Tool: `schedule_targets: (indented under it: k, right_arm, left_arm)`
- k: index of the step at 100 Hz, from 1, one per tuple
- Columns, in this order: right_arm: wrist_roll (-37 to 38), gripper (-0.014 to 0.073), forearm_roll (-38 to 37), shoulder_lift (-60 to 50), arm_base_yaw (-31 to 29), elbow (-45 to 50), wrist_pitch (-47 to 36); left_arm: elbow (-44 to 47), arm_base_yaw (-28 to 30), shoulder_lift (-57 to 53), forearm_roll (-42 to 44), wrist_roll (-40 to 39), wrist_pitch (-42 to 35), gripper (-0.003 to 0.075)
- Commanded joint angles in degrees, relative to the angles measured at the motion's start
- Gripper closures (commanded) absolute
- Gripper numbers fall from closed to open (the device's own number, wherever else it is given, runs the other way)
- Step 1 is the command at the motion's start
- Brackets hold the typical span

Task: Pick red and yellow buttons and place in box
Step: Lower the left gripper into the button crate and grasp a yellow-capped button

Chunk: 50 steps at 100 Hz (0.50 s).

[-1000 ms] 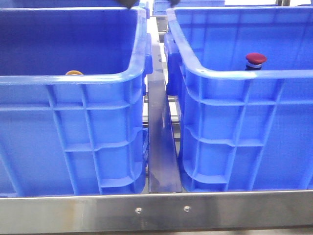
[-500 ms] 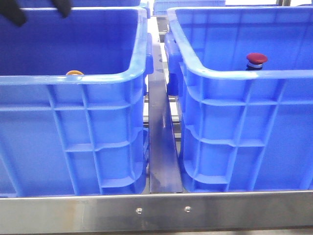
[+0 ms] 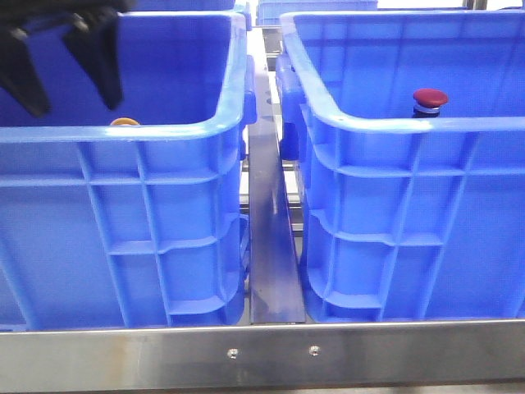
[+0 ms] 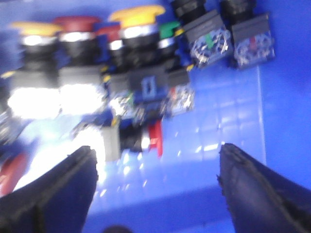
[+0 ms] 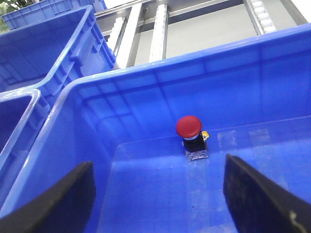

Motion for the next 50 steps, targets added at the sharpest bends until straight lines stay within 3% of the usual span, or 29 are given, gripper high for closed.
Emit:
schedule_targets:
  k: [1,50]
  right_arm:
    - [-0.4,0.0025,0.2,-0.5,0.0,-1.6,-0.9]
    - [-0.4,0.0025,0.2,-0.5,0.0,-1.6,-0.9]
  left_arm:
    - [-3.2,0.1,0.5,-0.8,0.1,-1.2,0.0227]
    - [-7.3,0.7,9.7,-0.3,0.1,-2.5,0.0229]
